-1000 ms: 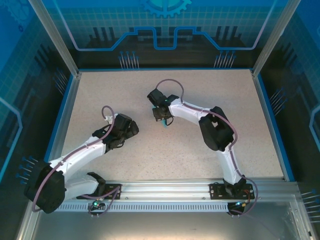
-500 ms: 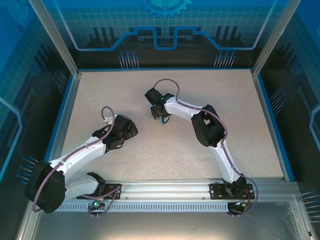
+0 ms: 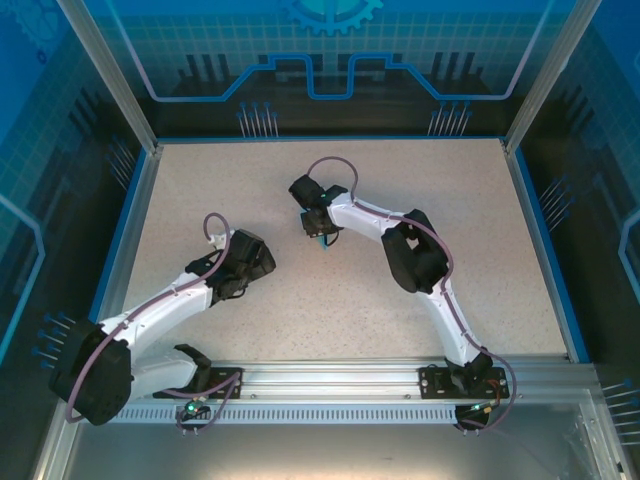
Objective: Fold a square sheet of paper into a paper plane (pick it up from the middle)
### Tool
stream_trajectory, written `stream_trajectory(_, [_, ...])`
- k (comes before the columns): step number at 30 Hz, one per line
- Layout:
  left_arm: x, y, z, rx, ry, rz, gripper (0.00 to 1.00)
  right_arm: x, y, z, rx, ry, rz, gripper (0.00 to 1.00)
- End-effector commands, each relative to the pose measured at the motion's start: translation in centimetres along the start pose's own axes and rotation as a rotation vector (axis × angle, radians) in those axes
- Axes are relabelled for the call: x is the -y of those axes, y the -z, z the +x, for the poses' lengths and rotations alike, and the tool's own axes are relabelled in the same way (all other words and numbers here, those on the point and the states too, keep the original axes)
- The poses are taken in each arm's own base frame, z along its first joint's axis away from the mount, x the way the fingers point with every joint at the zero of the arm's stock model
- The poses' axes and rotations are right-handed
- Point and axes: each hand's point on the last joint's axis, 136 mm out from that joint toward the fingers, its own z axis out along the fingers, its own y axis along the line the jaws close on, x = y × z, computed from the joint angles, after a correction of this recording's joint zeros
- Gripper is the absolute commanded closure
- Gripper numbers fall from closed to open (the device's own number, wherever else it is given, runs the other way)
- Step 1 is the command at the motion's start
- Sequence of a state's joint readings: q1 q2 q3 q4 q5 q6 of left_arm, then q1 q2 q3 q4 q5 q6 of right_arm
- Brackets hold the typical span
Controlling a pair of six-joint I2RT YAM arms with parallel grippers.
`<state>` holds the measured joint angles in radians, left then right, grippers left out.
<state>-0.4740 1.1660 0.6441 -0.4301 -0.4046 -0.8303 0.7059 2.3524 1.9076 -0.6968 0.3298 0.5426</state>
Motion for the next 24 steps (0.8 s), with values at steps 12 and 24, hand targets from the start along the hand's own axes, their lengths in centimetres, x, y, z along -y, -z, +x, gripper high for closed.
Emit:
stream_trajectory(12, [0.8, 3.3, -4.9, 0.12, -0.077, -0.02, 0.02, 5.0, 17.2, -5.9, 0.292, -0.108, -0.091, 0.37])
stream_trajectory(24, [0.3, 3.7, -12.6, 0.365, -0.142, 0.024, 0.02, 24.7, 22.6, -2.3, 0.557, -0.308, 0.169, 0.0])
